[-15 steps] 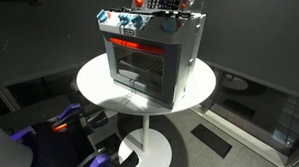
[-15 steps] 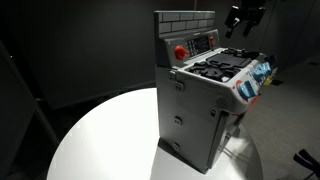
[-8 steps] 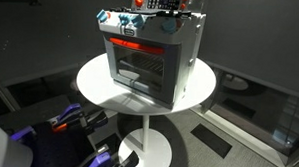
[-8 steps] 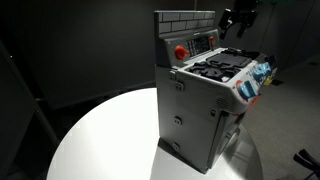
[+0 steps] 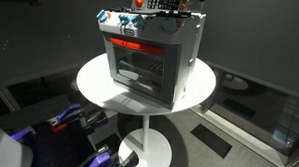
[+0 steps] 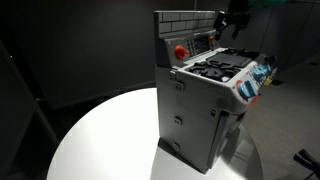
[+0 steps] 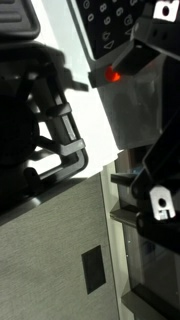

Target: Press the orange button

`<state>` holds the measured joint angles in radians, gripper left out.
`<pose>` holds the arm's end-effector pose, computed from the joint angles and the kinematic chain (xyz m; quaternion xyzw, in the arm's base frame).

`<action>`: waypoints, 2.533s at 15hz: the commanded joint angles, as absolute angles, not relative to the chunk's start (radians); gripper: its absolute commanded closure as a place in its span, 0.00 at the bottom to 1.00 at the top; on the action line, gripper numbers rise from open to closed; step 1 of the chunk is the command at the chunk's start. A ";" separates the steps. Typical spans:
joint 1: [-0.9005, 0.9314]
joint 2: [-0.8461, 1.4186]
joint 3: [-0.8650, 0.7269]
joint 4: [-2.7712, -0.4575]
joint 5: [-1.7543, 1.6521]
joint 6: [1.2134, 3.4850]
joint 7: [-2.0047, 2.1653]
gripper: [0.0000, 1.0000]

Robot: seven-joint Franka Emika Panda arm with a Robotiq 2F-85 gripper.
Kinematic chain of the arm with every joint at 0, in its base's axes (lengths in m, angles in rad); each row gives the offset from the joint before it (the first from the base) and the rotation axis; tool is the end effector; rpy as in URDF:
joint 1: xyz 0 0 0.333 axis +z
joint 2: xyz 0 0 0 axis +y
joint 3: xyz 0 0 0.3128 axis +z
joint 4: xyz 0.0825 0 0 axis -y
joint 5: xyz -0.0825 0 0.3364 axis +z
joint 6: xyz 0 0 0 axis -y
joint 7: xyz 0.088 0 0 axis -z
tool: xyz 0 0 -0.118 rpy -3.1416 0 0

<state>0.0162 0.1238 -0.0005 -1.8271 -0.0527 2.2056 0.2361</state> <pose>0.5784 0.0068 0.4931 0.9870 -0.0963 0.1289 0.0069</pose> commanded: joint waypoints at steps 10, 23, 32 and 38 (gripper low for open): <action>0.034 0.212 -0.001 -1.709 -0.056 2.167 0.249 0.00; 0.030 0.103 0.003 -1.799 -0.042 2.149 0.217 0.00; 0.021 0.028 0.003 -1.850 -0.018 2.056 0.176 0.00; 0.020 -0.083 0.004 -1.904 -0.010 1.854 0.074 0.00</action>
